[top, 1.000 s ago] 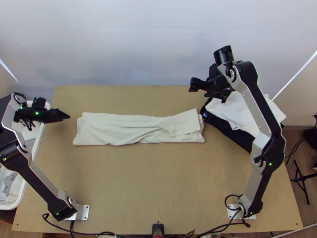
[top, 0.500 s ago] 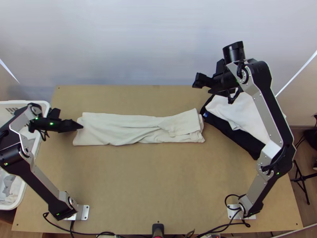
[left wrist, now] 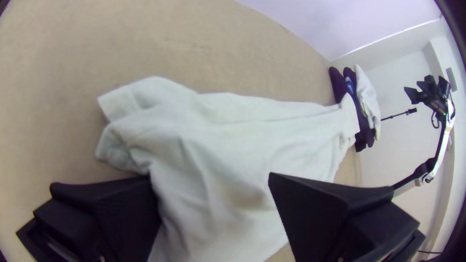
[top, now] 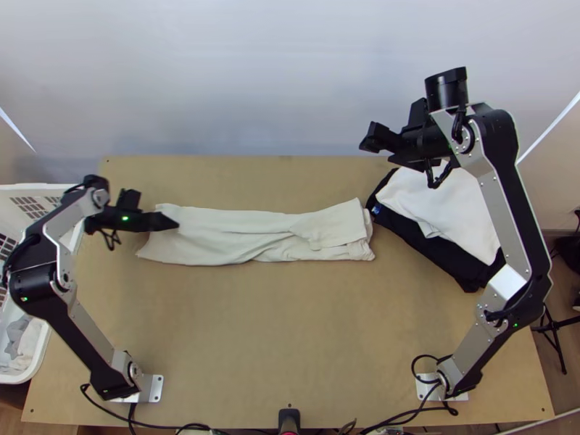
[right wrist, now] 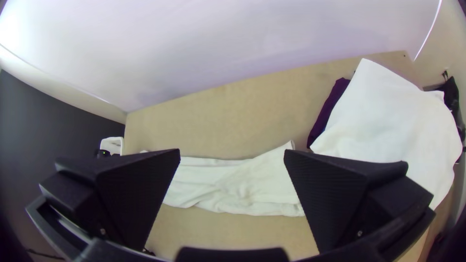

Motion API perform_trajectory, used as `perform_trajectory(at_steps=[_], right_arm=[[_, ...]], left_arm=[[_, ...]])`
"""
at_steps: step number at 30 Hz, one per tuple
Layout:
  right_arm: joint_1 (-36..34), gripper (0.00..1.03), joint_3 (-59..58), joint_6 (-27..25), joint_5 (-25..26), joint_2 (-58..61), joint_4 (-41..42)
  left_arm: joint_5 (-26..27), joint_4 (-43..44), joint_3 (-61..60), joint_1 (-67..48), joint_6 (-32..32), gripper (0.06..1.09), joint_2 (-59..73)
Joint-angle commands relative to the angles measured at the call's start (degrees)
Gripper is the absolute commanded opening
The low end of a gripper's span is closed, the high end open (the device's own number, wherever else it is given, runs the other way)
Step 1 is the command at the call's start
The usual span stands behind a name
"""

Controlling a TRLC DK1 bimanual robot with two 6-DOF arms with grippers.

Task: Fold the t-shirt

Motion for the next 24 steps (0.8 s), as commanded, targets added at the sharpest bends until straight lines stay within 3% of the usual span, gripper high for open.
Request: perform_trajectory(at_steps=[1,2,3,6,13,16,21,24], right_arm=[[-0.07,0.99,-0.17,0.68,0.01,-1.03,-0.01],[-0.34,0.99,-0.26,0.68,0.01,-1.30,-0.01],[-0.69,0.99,-0.35,0.68,0.01,-1.56,-0.01],[-2.01,0.99,-1.23,0.41,0.01,-2.35,-0.01],[-3.94,0.99,-4.92,0.06,0.01,-4.37,0.08],[-3.85,0.99,-5.71,0.15,0.01,-4.46,0.08],[-2.80,0.99,-6.94,0.50,0.01,-4.46,0.96],[-2.54,0.99,-7.47,0.59,0.01,-4.37,1.14]], left_arm=[[-0.47,7.07,-3.86,-5.41,-6.71,0.44,-3.05],[-0.56,11.29,-5.09,-4.98,-9.44,0.10,-3.93],[-0.56,14.89,-6.58,-3.83,-11.99,0.09,-5.07],[-0.47,14.54,-6.58,0.83,-11.63,0.09,-6.21],[-0.29,-0.31,4.41,19.02,-0.74,0.09,-1.55],[-0.38,-3.92,10.29,24.64,0.67,0.09,1.52],[-0.64,-16.66,15.13,22.10,-0.65,0.09,-2.08],[-0.64,-18.68,13.19,14.62,-4.52,0.09,-10.61]])
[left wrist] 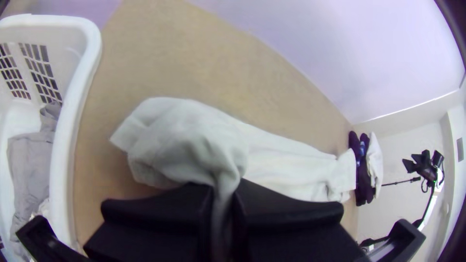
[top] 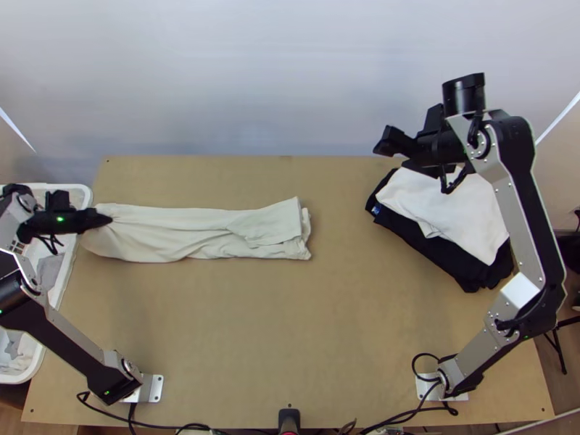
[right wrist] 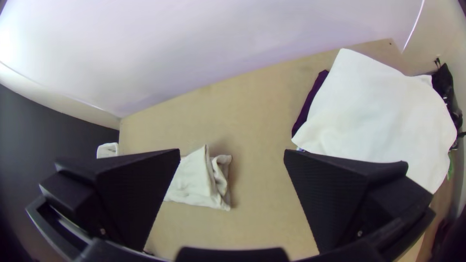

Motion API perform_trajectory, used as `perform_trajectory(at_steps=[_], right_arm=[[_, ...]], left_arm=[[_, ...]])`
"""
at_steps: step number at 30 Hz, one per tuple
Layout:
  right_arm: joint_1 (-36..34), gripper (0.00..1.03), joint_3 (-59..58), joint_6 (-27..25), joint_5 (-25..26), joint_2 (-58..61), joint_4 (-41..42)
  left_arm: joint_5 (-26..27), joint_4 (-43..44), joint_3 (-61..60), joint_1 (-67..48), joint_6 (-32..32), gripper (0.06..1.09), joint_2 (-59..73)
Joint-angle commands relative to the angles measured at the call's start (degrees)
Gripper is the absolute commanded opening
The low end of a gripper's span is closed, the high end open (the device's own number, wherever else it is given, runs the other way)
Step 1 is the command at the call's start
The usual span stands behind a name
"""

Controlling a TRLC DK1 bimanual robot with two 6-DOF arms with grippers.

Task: Fold the t-shirt

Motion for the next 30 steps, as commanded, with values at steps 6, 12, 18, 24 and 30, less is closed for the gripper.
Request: perform_trajectory(at_steps=[6,12,18,24,30], right_arm=[[-0.73,0.99,-1.90,0.19,0.01,-1.01,0.72],[-3.36,0.99,-2.69,-0.16,0.01,-2.59,0.72],[-5.21,0.99,-4.88,-0.25,0.01,-5.23,0.72],[-5.65,0.99,-7.87,-0.07,-0.08,-7.60,0.72],[-4.24,0.99,-9.98,0.37,-0.26,-9.63,1.60]], left_arm=[[-0.85,-12.19,1.72,-24.07,-11.16,0.09,-16.20],[-3.39,-7.35,3.30,-39.46,-20.56,0.09,-15.58],[-6.91,-1.38,3.56,-48.33,-25.75,0.09,-11.10],[-7.35,0.03,7.08,-52.99,-28.47,0.09,-5.48],[-9.81,2.93,10.24,-56.86,-30.93,0.09,-0.20]])
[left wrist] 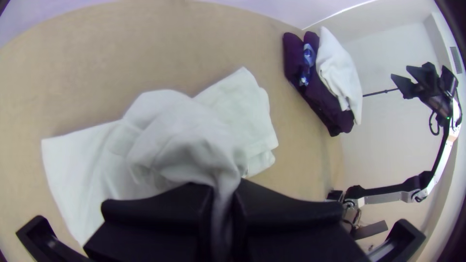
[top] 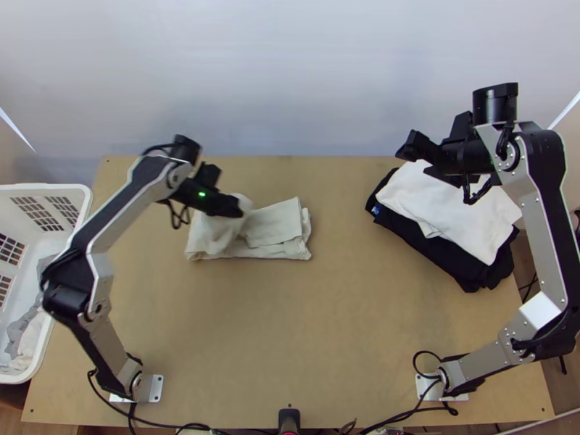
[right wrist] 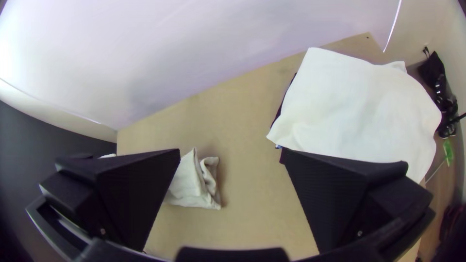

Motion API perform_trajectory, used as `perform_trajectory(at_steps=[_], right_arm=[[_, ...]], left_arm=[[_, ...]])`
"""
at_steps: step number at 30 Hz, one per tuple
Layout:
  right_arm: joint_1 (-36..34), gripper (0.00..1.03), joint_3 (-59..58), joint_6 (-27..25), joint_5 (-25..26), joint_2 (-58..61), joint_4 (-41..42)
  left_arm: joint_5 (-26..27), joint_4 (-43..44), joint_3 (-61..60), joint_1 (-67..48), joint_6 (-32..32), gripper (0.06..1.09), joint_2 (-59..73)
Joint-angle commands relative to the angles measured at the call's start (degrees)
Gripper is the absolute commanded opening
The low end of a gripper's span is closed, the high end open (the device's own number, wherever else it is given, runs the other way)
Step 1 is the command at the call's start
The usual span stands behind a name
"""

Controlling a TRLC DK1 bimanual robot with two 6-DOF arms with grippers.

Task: Fold the t-shirt

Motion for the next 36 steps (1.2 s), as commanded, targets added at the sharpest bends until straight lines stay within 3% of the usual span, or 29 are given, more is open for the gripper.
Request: perform_trajectory(at_steps=[1,5,6,8,16,24,29,36], right_arm=[[1.07,0.99,-3.08,0.52,-0.15,-2.85,1.21],[2.30,0.99,-6.15,1.31,-0.15,-4.52,2.00],[2.83,0.99,-7.21,1.40,-0.15,-5.05,2.44],[3.62,0.99,-9.85,2.10,-0.15,-6.19,4.11],[9.24,0.99,-19.95,5.27,-0.06,-7.25,11.23],[13.73,0.99,-31.55,7.11,-0.59,-6.72,21.34],[17.07,0.99,-38.85,9.49,-7.62,-3.29,32.59],[21.02,0.99,-40.52,9.40,-10.34,8.05,43.31]], left_arm=[[-2.12,3.02,4.32,-5.76,-3.20,0.09,6.32],[-2.38,3.46,7.84,-8.13,-4.16,0.11,8.60],[-2.12,3.37,8.89,-8.92,-4.08,0.32,8.78],[1.57,2.93,9.95,-11.03,-3.02,1.05,7.90],[2.28,6.54,20.14,-15.78,-7.42,1.04,3.50],[2.45,4.43,22.69,-7.08,-8.56,1.04,2.01],[3.16,0.73,19.88,-0.84,-6.27,1.04,-0.71],[3.24,0.73,13.46,1.89,-4.52,1.04,-4.93]])
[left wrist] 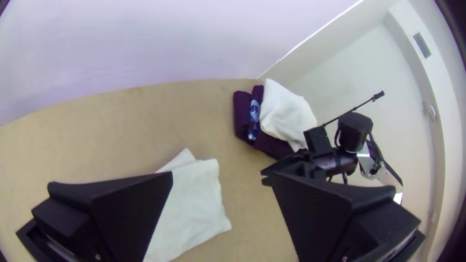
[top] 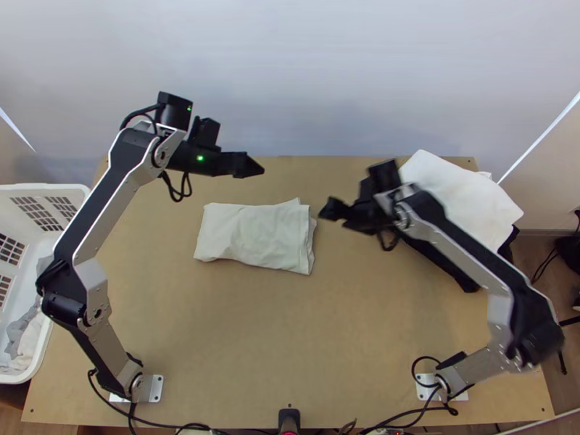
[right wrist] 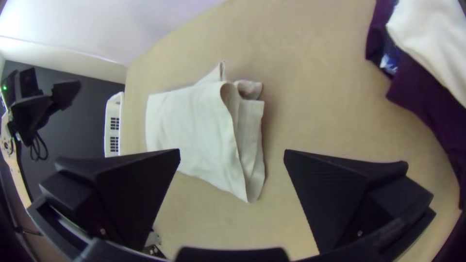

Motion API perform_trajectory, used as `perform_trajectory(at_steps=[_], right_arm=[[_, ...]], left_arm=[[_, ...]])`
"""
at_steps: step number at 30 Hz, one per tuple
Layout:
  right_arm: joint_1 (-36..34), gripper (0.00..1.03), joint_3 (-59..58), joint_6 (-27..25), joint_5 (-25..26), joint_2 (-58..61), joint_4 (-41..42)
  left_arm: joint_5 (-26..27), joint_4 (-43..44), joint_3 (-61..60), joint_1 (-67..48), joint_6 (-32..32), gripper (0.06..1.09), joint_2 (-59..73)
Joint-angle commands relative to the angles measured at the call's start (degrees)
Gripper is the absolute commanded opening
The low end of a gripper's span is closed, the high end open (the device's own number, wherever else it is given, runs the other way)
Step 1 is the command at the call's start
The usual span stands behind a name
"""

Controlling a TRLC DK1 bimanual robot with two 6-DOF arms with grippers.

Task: Fold the t-shirt

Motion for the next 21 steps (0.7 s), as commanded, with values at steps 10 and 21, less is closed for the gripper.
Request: perform_trajectory(at_steps=[10,21], right_arm=[[4.72,0.99,-2.13,-0.73,-3.99,19.67,13.89],[4.90,0.99,5.60,-1.87,-3.99,26.79,15.47]], left_arm=[[0.25,-0.73,-5.87,5.83,1.25,1.04,-5.64],[0.25,-0.82,-8.68,9.00,1.25,1.04,-8.37]])
